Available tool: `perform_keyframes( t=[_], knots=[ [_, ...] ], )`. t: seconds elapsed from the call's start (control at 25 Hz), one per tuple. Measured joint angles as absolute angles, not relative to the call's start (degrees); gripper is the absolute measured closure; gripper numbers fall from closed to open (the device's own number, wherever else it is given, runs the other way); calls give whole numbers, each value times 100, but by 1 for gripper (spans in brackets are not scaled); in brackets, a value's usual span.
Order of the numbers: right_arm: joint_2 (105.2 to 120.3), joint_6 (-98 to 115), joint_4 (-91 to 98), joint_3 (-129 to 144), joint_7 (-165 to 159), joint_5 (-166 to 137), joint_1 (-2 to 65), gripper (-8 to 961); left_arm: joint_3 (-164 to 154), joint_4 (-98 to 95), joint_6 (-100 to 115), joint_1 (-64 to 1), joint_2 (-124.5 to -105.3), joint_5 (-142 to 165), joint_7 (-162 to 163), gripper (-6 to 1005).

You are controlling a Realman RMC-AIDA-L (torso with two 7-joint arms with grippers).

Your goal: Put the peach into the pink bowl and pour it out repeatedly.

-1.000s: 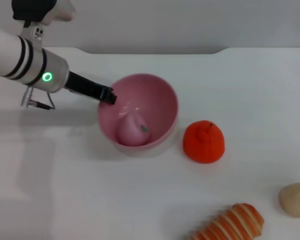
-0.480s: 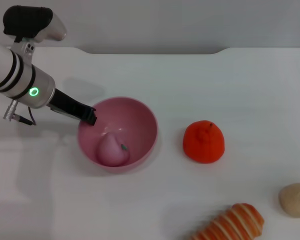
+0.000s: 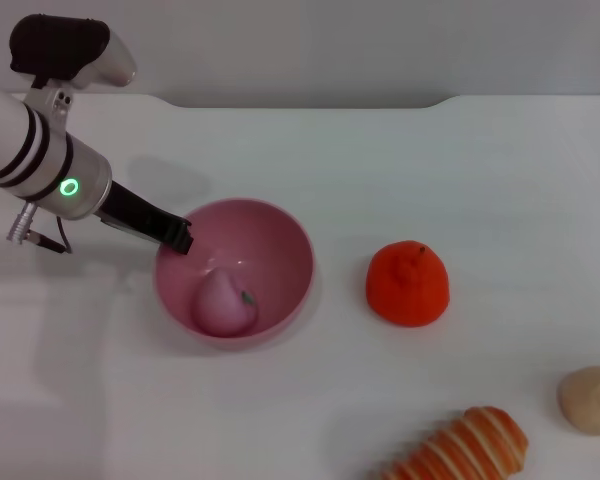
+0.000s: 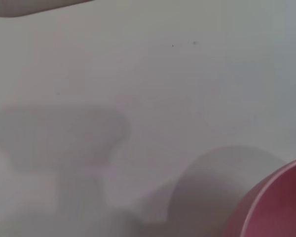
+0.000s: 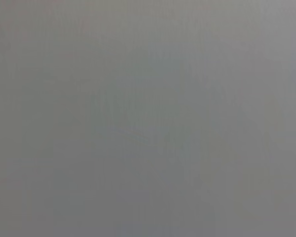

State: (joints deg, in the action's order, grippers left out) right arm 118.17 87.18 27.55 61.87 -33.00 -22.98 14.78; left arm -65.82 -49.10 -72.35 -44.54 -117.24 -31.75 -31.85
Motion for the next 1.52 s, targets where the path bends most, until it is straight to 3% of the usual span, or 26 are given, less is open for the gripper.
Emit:
perform_keyframes(
  t=[0.56,0.72,0.88,1.2,1.32,1.52],
  knots=[
    [11830,8719,2738,6215,-3296,-2297,1497,448,-6708,-4912,-7185,-4452,-11741,-3172,-3237,942],
    [11830,8719,2723,6224,-3295,-2295,1497,448,-6635,-5081,-7146,-4438,-11748,-3316,-3305,784],
    [11831,8718,2691,6231,-3295,-2284,1496,448,-6360,-5698,-7142,-4293,-11754,-4199,-3801,518],
    [11834,8743,2671,6237,-3295,-2266,1501,448,-5747,-5937,-6540,-3785,-11791,-8361,-6613,357],
    [11849,8764,2615,6188,-3229,-2244,1507,449,-5809,-5115,-6478,-3591,-11848,-10667,-8654,297],
    [11889,8770,2569,6070,-2941,-2229,1544,449,-5973,-3179,-7140,-3479,-11887,-14233,-12049,301]
  ],
)
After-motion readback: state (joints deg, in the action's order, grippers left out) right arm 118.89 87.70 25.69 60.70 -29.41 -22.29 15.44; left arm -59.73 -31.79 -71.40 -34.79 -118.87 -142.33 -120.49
